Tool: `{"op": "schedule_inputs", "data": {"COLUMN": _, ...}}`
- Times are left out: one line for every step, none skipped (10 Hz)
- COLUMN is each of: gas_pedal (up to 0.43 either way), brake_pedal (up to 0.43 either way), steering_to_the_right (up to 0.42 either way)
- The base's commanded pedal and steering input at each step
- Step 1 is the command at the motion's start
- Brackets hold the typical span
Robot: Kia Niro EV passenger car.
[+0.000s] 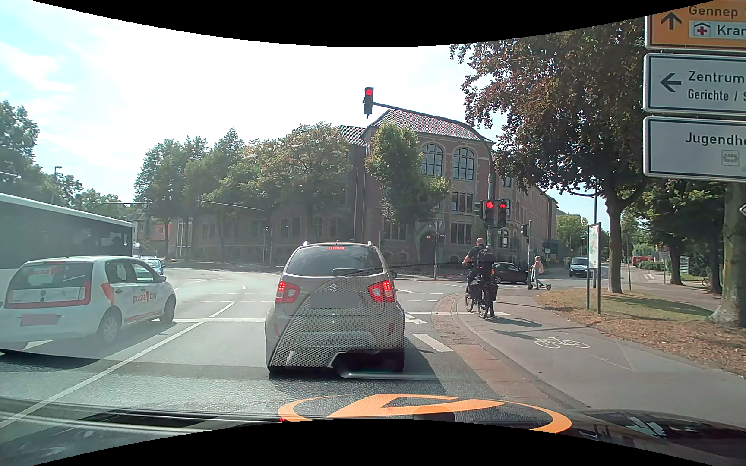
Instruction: Follow the waypoints while adhering to traffic rules and regulations
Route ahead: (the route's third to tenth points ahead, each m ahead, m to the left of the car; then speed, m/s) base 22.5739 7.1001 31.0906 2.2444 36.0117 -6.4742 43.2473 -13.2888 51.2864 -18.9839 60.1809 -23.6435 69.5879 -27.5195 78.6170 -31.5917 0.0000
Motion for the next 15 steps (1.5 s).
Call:
{"op": "schedule_inputs", "data": {"gas_pedal": 0.000, "brake_pedal": 0.402, "steering_to_the_right": -0.046}}
{"op": "schedule_inputs", "data": {"gas_pedal": 0.000, "brake_pedal": 0.402, "steering_to_the_right": -0.046}}
{"op": "schedule_inputs", "data": {"gas_pedal": 0.000, "brake_pedal": 0.402, "steering_to_the_right": -0.046}}
{"op": "schedule_inputs", "data": {"gas_pedal": 0.000, "brake_pedal": 0.402, "steering_to_the_right": -0.045}}
{"op": "schedule_inputs", "data": {"gas_pedal": 0.000, "brake_pedal": 0.402, "steering_to_the_right": -0.046}}
{"op": "schedule_inputs", "data": {"gas_pedal": 0.000, "brake_pedal": 0.396, "steering_to_the_right": -0.045}}
{"op": "schedule_inputs", "data": {"gas_pedal": 0.000, "brake_pedal": 0.396, "steering_to_the_right": -0.045}}
{"op": "schedule_inputs", "data": {"gas_pedal": 0.000, "brake_pedal": 0.390, "steering_to_the_right": -0.045}}
{"op": "schedule_inputs", "data": {"gas_pedal": 0.000, "brake_pedal": 0.390, "steering_to_the_right": -0.046}}
{"op": "schedule_inputs", "data": {"gas_pedal": 0.000, "brake_pedal": 0.390, "steering_to_the_right": -0.045}}
{"op": "schedule_inputs", "data": {"gas_pedal": 0.000, "brake_pedal": 0.390, "steering_to_the_right": -0.045}}
{"op": "schedule_inputs", "data": {"gas_pedal": 0.000, "brake_pedal": 0.384, "steering_to_the_right": -0.046}}
{"op": "schedule_inputs", "data": {"gas_pedal": 0.000, "brake_pedal": 0.384, "steering_to_the_right": -0.045}}
{"op": "schedule_inputs", "data": {"gas_pedal": 0.000, "brake_pedal": 0.384, "steering_to_the_right": -0.045}}
{"op": "schedule_inputs", "data": {"gas_pedal": 0.000, "brake_pedal": 0.384, "steering_to_the_right": -0.045}}
